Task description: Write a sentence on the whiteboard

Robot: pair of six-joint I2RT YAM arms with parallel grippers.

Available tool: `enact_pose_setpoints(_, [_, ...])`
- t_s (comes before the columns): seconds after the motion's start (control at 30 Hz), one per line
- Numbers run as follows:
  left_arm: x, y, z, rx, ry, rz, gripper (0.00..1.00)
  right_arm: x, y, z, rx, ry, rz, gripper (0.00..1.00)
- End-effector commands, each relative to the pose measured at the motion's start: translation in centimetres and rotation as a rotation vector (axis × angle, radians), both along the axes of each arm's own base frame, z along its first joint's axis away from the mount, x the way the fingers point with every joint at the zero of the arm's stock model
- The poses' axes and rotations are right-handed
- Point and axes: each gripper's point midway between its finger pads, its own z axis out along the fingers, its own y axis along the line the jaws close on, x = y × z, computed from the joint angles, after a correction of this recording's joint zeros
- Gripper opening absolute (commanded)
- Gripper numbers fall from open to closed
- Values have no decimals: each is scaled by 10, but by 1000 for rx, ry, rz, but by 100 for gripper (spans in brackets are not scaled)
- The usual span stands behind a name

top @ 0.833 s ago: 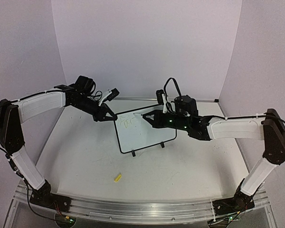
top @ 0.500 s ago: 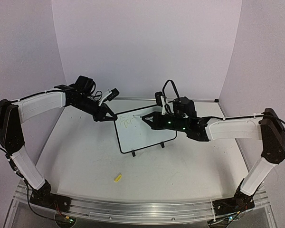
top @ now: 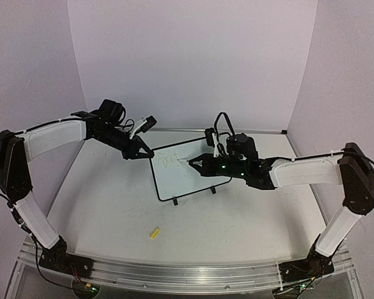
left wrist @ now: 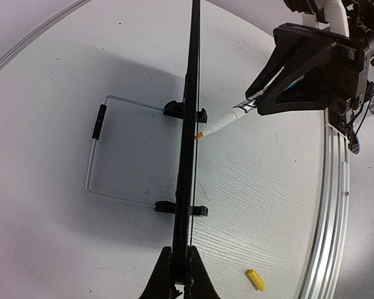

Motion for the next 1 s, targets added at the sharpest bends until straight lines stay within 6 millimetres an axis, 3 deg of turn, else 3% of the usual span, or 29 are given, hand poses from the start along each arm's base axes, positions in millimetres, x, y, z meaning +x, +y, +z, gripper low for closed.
enact_pose_setpoints(0.0, [-16, 3, -23, 84, 61, -15, 0, 8, -7, 11, 17, -30, -52, 0])
enact_pose_setpoints(0.57, [-16, 2, -22, 84, 61, -15, 0, -1, -7, 58, 79, -111, -13, 0])
enact_pose_setpoints(0.97, [-17, 3, -23, 85, 62, -14, 0, 10, -4, 61, 72, -129, -41, 0])
